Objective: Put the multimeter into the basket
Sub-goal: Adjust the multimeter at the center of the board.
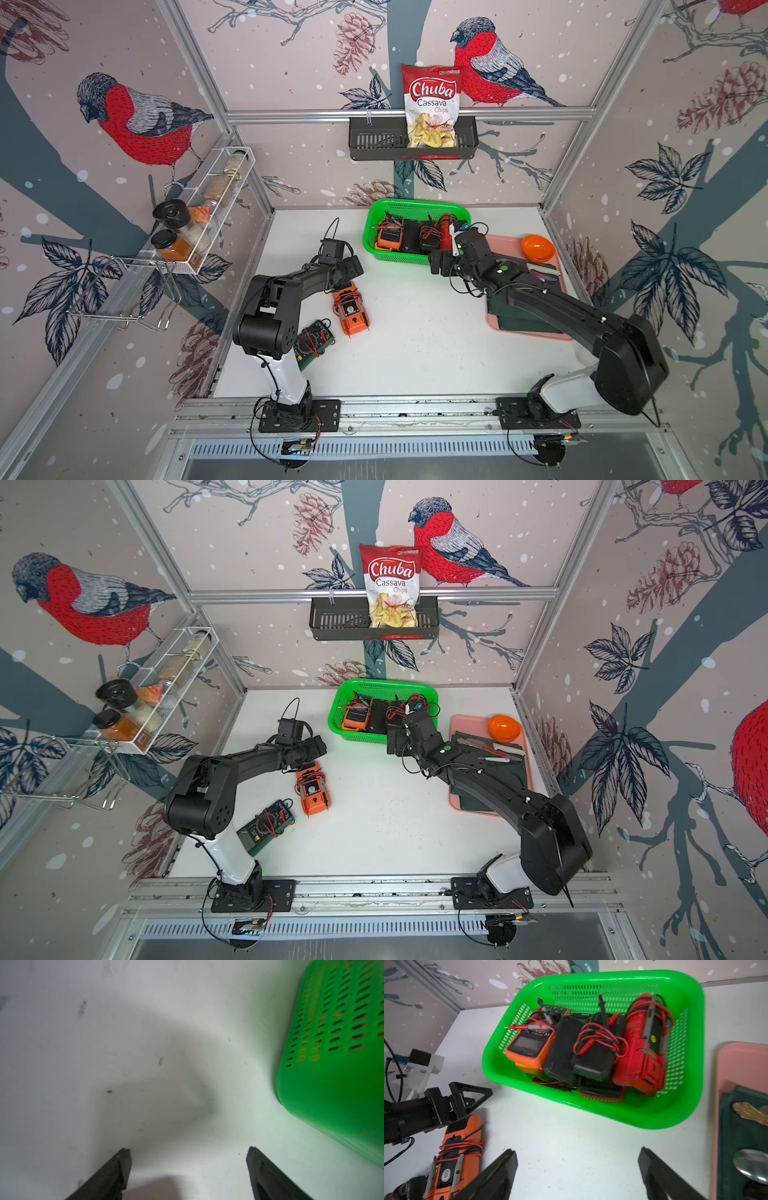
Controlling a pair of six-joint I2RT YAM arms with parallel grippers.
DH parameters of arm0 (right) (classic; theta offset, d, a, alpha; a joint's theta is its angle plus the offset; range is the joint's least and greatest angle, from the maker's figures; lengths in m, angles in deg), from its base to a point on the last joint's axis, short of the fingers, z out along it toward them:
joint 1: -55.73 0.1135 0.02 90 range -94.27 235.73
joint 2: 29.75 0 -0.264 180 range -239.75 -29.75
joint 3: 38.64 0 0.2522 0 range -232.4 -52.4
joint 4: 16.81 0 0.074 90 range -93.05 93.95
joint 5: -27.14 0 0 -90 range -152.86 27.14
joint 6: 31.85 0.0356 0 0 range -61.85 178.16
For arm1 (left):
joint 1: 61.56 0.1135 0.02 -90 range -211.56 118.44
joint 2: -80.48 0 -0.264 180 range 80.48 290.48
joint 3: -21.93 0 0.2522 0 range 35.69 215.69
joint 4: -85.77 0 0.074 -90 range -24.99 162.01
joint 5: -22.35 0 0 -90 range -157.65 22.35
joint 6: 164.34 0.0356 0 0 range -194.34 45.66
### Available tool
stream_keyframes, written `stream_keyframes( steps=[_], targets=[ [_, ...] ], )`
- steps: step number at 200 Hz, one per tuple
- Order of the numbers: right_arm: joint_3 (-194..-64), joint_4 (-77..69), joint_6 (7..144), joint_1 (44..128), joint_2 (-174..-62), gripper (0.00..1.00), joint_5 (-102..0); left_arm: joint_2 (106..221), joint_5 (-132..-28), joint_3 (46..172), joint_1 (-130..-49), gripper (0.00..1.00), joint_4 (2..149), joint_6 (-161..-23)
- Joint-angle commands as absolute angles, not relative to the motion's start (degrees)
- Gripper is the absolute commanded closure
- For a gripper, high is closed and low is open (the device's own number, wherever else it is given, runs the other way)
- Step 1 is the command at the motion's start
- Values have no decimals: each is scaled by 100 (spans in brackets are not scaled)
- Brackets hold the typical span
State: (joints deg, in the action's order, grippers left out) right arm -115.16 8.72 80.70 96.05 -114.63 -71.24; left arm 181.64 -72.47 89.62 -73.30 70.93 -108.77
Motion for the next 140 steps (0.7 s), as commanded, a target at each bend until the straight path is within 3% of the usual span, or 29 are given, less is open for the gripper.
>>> stream_keyframes(
  steps=[1,31,74,140],
  targets=[
    [-11873,1098,7932,9954,-11860,4,-7141,17859,-7608,8745,-7386,11,7004,-11190],
    [-12397,1573,8113,10323,-12468,5,-7742,17143,-7104,8575,-7384,5,6710,-11317],
    [-12193,1321,8446,10203,-12432,4,-7597,16056,-6248,8211,-7487,2,5863,-11517],
    [-11465,822,8851,9498,-12027,1,-7130,15086,-5435,7415,-8692,2,5172,-12890]
  ],
)
